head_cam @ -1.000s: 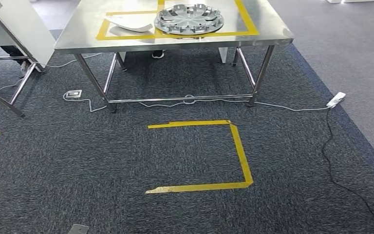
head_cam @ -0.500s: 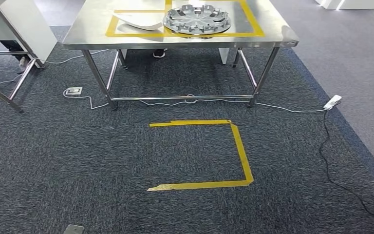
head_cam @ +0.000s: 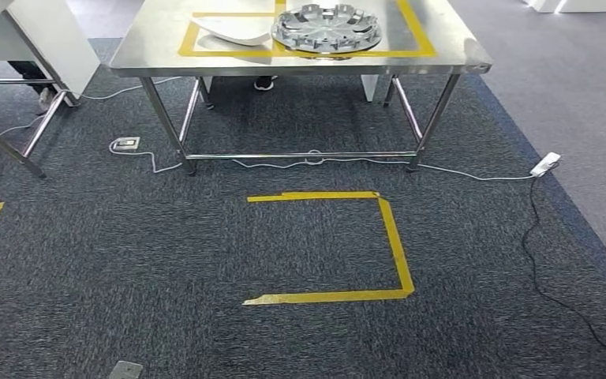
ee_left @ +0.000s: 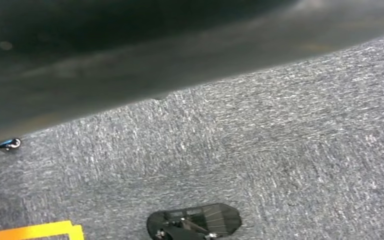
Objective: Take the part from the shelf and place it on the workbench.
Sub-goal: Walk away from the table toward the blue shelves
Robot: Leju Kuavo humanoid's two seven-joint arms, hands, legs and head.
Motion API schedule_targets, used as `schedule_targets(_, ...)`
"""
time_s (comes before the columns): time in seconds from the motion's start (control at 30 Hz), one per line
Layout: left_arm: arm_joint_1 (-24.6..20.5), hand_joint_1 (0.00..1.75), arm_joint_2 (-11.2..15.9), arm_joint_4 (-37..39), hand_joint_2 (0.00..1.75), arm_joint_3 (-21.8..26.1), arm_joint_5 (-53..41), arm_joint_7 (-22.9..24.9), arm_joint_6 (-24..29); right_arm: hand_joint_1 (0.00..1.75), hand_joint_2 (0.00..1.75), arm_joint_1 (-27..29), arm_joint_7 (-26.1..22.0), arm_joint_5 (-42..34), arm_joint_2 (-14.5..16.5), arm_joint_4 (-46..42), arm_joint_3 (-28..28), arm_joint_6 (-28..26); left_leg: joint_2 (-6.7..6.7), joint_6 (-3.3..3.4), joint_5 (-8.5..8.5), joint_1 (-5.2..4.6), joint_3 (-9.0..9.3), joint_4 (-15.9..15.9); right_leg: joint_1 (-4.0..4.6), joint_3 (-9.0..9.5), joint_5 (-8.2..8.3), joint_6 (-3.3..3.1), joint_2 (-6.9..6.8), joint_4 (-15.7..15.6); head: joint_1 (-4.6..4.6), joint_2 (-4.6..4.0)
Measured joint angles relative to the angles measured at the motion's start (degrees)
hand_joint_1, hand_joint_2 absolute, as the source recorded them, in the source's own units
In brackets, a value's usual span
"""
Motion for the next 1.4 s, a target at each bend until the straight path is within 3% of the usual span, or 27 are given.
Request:
schedule_targets(0.03, 0.07, 0.00, 0.01, 0.01, 0.00, 0.01, 0.00, 0.00, 0.00, 0.00, 0.00, 0.04, 0.08, 0.13, 0.01, 0.00, 0.04, 0.02, -0.17, -0.12, 0.08, -0.03, -0.18, 0.06, -0.02, -1.38, -1.47, -0.03, 0.00, 3.50, 0.04, 0.00)
schedule_targets(0.07, 0.11, 0.00, 0.01, 0.01, 0.00, 0.02, 0.00, 0.01, -0.01, 0.00, 0.00, 0.08, 0.16, 0.29, 0.02, 0.00, 0.09, 0.06, -0.44, -0.29, 0.18, -0.05, -0.34, 0.14, -0.07, -1.88, -1.92, -0.04, -0.01, 5.27, 0.02, 0.00)
schedule_targets(0.1, 0.13, 0.00, 0.01, 0.01, 0.00, 0.03, 0.00, 0.02, -0.02, 0.00, 0.00, 0.12, 0.26, 0.45, 0.03, 0.00, 0.18, 0.09, -0.83, -0.52, 0.26, -0.01, -0.49, 0.30, -0.17, -1.17, -1.20, -0.02, 0.02, 4.60, 0.02, 0.00)
schedule_targets(0.17, 0.09, 0.00, -0.04, 0.00, 0.00, 0.04, 0.00, 0.05, -0.04, 0.00, 0.00, 0.10, 0.39, 0.64, 0.03, 0.00, 0.37, 0.14, -1.87, -1.21, 0.23, 0.19, -0.85, 0.95, -0.53, 3.25, 1.86, 0.10, 0.92, -2.67, 0.02, 0.00)
schedule_targets(0.23, -0.01, 0.00, -0.02, -0.01, 0.00, 0.05, 0.00, 0.08, -0.05, 0.00, 0.00, 0.01, 0.42, 0.66, 0.04, 0.00, 0.50, 0.14, -2.82, -2.11, 0.00, 0.26, -1.45, 1.94, -0.59, 6.69, 3.18, -0.08, 2.32, -8.89, 0.07, 0.00)
schedule_targets(0.27, -0.02, 0.00, 0.01, -0.01, 0.00, 0.05, 0.00, 0.08, -0.05, 0.00, 0.00, -0.05, 0.42, 0.67, 0.04, 0.00, 0.56, 0.15, -3.17, -2.51, -0.03, 0.27, -1.75, 2.28, -0.47, 7.25, 3.02, -0.33, 2.67, -9.92, 0.05, -0.01)
schedule_targets(0.37, 0.24, 0.00, 0.01, 0.02, 0.00, 0.09, -0.01, 0.09, -0.07, 0.00, 0.00, -0.06, 0.52, 0.69, 0.04, 0.00, 0.78, 0.15, -3.82, -3.47, 0.06, 0.61, -2.37, 2.68, -0.14, 7.36, 3.25, -1.65, 1.45, -9.61, -0.02, -0.01)
schedule_targets(0.43, 0.33, 0.00, -0.06, 0.04, 0.00, 0.18, 0.02, 0.09, -0.08, 0.00, 0.00, 0.02, 0.65, 0.76, 0.04, 0.00, 0.88, 0.14, -2.78, -4.01, -2.27, 0.78, -3.80, 5.76, -0.06, 7.18, 3.63, -2.47, 0.40, -9.63, -0.20, -0.01)
schedule_targets(0.5, 0.21, 0.00, -0.11, 0.05, 0.00, 0.32, 0.05, 0.11, -0.09, 0.00, 0.00, 0.17, 0.71, 0.90, 0.04, 0.00, 0.93, 0.16, -1.40, -4.31, -6.64, 0.81, -6.92, 13.06, 0.21, 6.86, 3.75, -2.82, -0.81, -9.62, -0.38, -0.01)
schedule_targets(0.57, 0.25, 0.00, -0.14, 0.07, 0.00, 0.44, 0.07, 0.16, -0.08, 0.00, 0.00, 0.27, 0.76, 1.04, 0.04, 0.00, 0.94, 0.19, -1.00, -4.34, -8.85, 0.81, -9.18, 18.87, 0.44, 6.67, 3.75, -2.90, -2.14, -9.60, -0.37, -0.01)
schedule_targets(0.6, 0.34, 0.00, -0.15, 0.08, 0.00, 0.48, 0.07, 0.20, -0.08, 0.00, 0.00, 0.25, 0.77, 1.09, 0.04, 0.00, 0.94, 0.21, -0.91, -4.23, -8.29, 0.80, -8.92, 18.92, 0.53, 6.66, 3.74, -2.91, -2.76, -9.59, -0.37, -0.01)
schedule_targets(0.63, 0.41, 0.00, -0.15, 0.09, 0.00, 0.50, 0.08, 0.23, -0.07, 0.00, 0.00, 0.19, 0.77, 1.13, 0.04, 0.00, 0.94, 0.24, -0.68, -4.04, -6.76, 0.76, -7.58, 16.75, 0.60, 6.73, 3.71, -2.92, -3.37, -9.59, -0.37, -0.01)
schedule_targets(0.7, 0.32, 0.00, -0.13, 0.10, 0.00, 0.52, 0.09, 0.28, -0.05, 0.00, 0.00, 0.10, 0.77, 1.16, 0.05, 0.00, 0.95, 0.29, 1.52, -3.43, -3.19, 0.34, -3.24, 8.94, 0.74, 7.00, 3.58, -2.82, -4.57, -9.56, -0.36, -0.01)
schedule_targets(0.77, -0.04, 0.00, -0.11, 0.10, 0.00, 0.52, 0.10, 0.31, -0.03, 0.00, 0.00, 0.07, 0.76, 1.19, 0.05, 0.00, 0.96, 0.32, 3.78, -2.87, -1.96, -0.27, -0.66, 3.56, 1.00, 7.03, 3.40, -2.50, -5.76, -9.44, -0.39, 0.00)
schedule_targets(0.8, -0.12, 0.00, -0.10, 0.10, 0.00, 0.53, 0.12, 0.33, -0.03, 0.00, 0.00, 0.04, 0.76, 1.22, 0.05, 0.00, 0.96, 0.34, 3.99, -2.73, -2.15, -0.50, -0.56, 2.85, 1.10, 7.02, 3.37, -2.29, -6.39, -9.42, -0.38, 0.01)
schedule_targets(0.87, 0.12, 0.00, -0.13, 0.10, 0.00, 0.55, 0.14, 0.35, -0.03, 0.00, 0.00, -0.20, 0.75, 1.27, 0.04, 0.00, 0.96, 0.36, 2.88, -2.26, -1.91, -0.45, -0.67, 2.36, 1.06, 7.13, 3.18, -1.74, -7.08, -9.43, -0.34, 0.00)
schedule_targets(0.93, 0.30, 0.00, -0.21, 0.11, 0.00, 0.57, 0.15, 0.36, -0.03, 0.00, 0.00, -0.32, 0.75, 1.30, 0.04, 0.00, 0.96, 0.36, 1.63, -1.62, -1.45, -0.17, -0.56, 1.87, 0.91, 6.26, 1.45, -1.20, -4.68, -7.26, -0.19, 0.01)
schedule_targets(1.0, 0.09, 0.00, -0.28, 0.12, 0.00, 0.58, 0.15, 0.37, -0.03, 0.00, 0.00, -0.20, 0.75, 1.30, 0.04, 0.00, 0.98, 0.37, 0.32, -1.13, -1.11, -0.08, -0.76, 1.76, 0.86, 3.05, -2.16, -1.02, -1.39, -0.47, 0.08, 0.01)
schedule_targets(1.07, 0.02, 0.00, -0.34, 0.12, 0.00, 0.58, 0.15, 0.37, -0.03, 0.00, 0.00, 0.04, 0.76, 1.29, 0.04, 0.00, 0.99, 0.38, -1.25, -0.91, -0.95, -0.26, -1.02, 1.82, 0.93, -0.39, -4.40, -1.06, -0.34, 6.29, 0.21, 0.01)
schedule_targets(1.1, 0.12, 0.00, -0.37, 0.12, 0.00, 0.58, 0.15, 0.37, -0.03, 0.00, 0.00, 0.15, 0.78, 1.29, 0.04, 0.00, 0.99, 0.38, -2.07, -0.89, -0.90, -0.34, -1.08, 1.87, 1.00, -0.95, -3.94, -1.17, -0.16, 7.06, 0.24, 0.01)
schedule_targets(1.13, 0.23, 0.00, -0.38, 0.12, 0.00, 0.59, 0.15, 0.37, -0.04, 0.00, 0.00, 0.21, 0.80, 1.29, 0.04, 0.00, 0.99, 0.38, -2.89, -0.92, -0.86, -0.37, -1.09, 1.93, 1.06, -0.38, -2.40, -1.33, 0.07, 5.47, 0.26, 0.01)
schedule_targets(1.17, 0.30, 0.00, -0.40, 0.12, 0.00, 0.59, 0.15, 0.37, -0.04, 0.00, 0.00, 0.21, 0.81, 1.29, 0.04, 0.00, 0.98, 0.38, -3.68, -0.98, -0.83, -0.38, -1.07, 2.00, 1.09, 1.21, -0.16, -1.55, 0.65, 1.88, 0.27, 0.01)
schedule_targets(1.23, 0.21, 0.00, -0.46, 0.12, 0.00, 0.60, 0.15, 0.38, -0.07, 0.00, 0.00, 0.16, 0.80, 1.29, 0.04, 0.00, 0.98, 0.41, -5.14, -1.27, -0.80, -0.44, -1.21, 2.28, 0.96, 4.80, 2.92, -2.03, 3.32, -5.90, 0.24, 0.01)
schedule_targets(1.3, 0.06, 0.00, -0.49, 0.13, 0.00, 0.61, 0.15, 0.38, -0.10, 0.00, 0.00, 0.13, 0.76, 1.28, 0.04, 0.00, 0.99, 0.46, -6.38, -1.85, -0.66, -0.41, -1.67, 2.48, 0.89, 6.57, 3.43, -2.37, 4.88, -9.30, 0.20, 0.01)
schedule_targets(1.37, 0.18, 0.00, -0.37, 0.14, 0.00, 0.62, 0.15, 0.38, -0.15, 0.00, 0.00, 0.11, 0.76, 1.29, 0.10, 0.00, 1.01, 0.51, -7.25, -2.51, -0.49, -0.25, -2.15, 2.61, 0.88, 6.93, 3.62, -2.78, 3.68, -9.65, 0.22, 0.01)
schedule_targets(1.4, 0.28, 0.00, -0.33, 0.14, 0.00, 0.63, 0.15, 0.38, -0.16, 0.00, 0.00, 0.12, 0.77, 1.30, 0.14, 0.00, 1.00, 0.52, -6.58, -2.82, -0.85, -0.26, -2.45, 3.07, 0.80, 6.99, 3.77, -3.09, 2.94, -9.83, 0.11, 0.01)
